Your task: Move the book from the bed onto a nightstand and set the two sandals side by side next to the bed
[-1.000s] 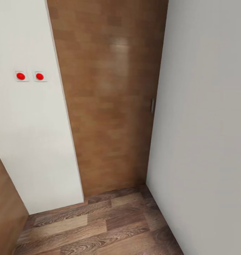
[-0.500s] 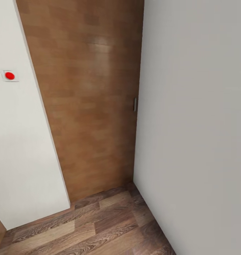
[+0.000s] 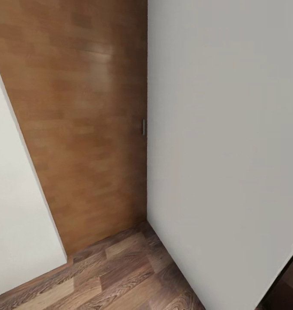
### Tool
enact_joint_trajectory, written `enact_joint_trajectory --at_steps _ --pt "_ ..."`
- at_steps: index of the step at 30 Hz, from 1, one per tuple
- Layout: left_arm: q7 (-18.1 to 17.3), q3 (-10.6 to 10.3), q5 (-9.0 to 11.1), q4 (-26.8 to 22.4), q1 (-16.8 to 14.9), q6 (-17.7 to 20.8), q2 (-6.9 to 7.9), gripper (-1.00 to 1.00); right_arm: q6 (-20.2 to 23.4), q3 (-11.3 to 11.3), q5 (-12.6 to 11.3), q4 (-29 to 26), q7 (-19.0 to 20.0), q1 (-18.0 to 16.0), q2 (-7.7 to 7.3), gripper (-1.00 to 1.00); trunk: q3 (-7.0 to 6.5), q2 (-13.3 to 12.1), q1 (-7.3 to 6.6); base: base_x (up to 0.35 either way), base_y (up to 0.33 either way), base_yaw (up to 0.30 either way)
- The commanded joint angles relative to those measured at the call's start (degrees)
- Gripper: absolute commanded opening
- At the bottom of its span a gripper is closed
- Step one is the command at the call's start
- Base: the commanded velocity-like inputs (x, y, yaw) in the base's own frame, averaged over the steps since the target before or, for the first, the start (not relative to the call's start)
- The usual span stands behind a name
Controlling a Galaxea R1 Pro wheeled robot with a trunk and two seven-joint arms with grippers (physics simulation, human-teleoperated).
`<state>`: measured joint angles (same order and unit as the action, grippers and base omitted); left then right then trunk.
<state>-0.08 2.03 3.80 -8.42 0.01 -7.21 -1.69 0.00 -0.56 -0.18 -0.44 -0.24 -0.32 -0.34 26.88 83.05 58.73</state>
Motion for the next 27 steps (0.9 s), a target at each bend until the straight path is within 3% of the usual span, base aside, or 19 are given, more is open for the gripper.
enact_joint_trajectory --at_steps 1,27 --pt "0.0 0.2 0.4 0.0 0.0 -0.1 -0.01 1.00 0.0 -0.1 0.0 0.0 0.0 0.0 0.00 1.00 0.05 0.0 0.00 0.000 0.000 -0.284" --pt "0.0 0.2 0.4 0.0 0.0 -0.2 -0.14 1.00 0.0 -0.1 -0.1 0.1 0.1 0.0 -0.13 1.00 0.05 0.0 0.00 0.000 0.000 -0.284"
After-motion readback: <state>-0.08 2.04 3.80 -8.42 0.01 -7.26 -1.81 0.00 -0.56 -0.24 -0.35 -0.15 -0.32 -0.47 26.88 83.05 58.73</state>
